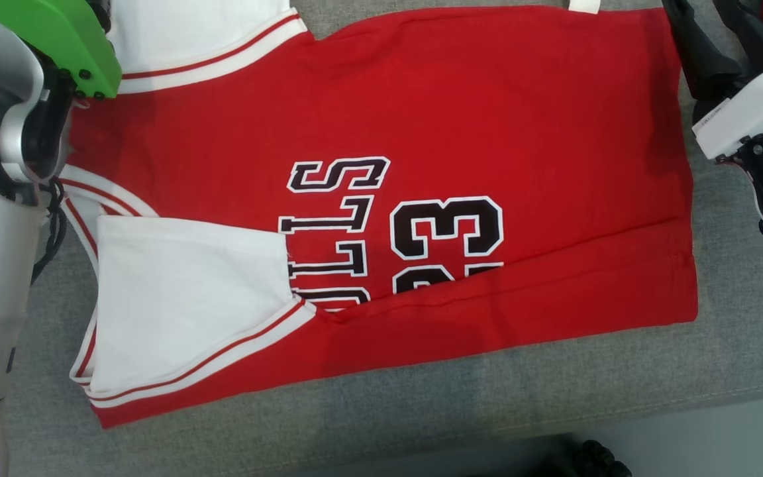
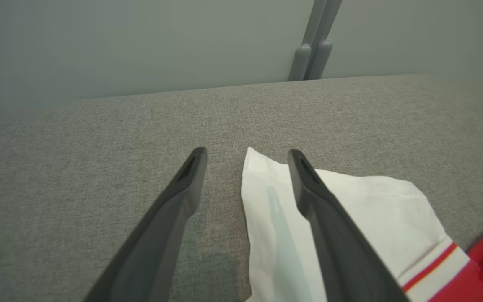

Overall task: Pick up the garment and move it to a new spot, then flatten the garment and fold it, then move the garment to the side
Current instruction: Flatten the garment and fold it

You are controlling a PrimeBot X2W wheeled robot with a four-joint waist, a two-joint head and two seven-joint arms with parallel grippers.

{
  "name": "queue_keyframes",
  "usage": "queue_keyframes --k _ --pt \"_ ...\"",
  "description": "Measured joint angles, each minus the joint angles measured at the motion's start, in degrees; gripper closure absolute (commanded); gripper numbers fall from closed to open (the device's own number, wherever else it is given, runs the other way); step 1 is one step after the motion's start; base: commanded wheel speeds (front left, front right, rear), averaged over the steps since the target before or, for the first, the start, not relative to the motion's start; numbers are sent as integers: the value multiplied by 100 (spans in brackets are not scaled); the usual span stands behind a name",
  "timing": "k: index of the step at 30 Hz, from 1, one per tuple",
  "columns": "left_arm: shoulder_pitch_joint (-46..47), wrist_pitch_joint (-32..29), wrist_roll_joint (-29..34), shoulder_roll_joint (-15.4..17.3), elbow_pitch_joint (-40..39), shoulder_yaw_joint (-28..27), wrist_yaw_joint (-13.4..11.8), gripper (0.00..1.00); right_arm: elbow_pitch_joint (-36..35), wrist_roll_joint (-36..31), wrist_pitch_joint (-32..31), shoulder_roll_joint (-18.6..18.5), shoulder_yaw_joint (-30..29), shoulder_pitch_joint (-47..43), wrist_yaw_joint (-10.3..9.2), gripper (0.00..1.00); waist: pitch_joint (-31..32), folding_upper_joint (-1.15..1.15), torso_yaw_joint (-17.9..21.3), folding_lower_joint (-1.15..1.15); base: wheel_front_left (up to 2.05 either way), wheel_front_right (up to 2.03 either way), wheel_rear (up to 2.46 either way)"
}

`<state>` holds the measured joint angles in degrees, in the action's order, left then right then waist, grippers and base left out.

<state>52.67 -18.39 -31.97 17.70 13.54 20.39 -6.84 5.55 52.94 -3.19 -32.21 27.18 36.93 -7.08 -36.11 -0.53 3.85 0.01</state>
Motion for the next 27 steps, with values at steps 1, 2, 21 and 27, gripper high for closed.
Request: queue_keyframes --k 1,2,21,27 --pt "63 -33 -1 1 104 -8 0 0 47 -10 -36 35 48 76 2 0 -60 0 21 0 0 0 0" --pt "114 -66 -1 0 203 -13 1 0 99 -13 -65 69 87 140 8 0 -114 0 44 0 0 0 0" --pt "923 -348 -207 -180 1434 7 305 0 775 -102 -369 399 436 750 254 0 -446 0 341 -1 0 0 0" --pt "1038 -379 -204 -207 1745 15 330 0 775 -53 -369 586 495 759 421 0 -403 0 345 -1 0 0 0"
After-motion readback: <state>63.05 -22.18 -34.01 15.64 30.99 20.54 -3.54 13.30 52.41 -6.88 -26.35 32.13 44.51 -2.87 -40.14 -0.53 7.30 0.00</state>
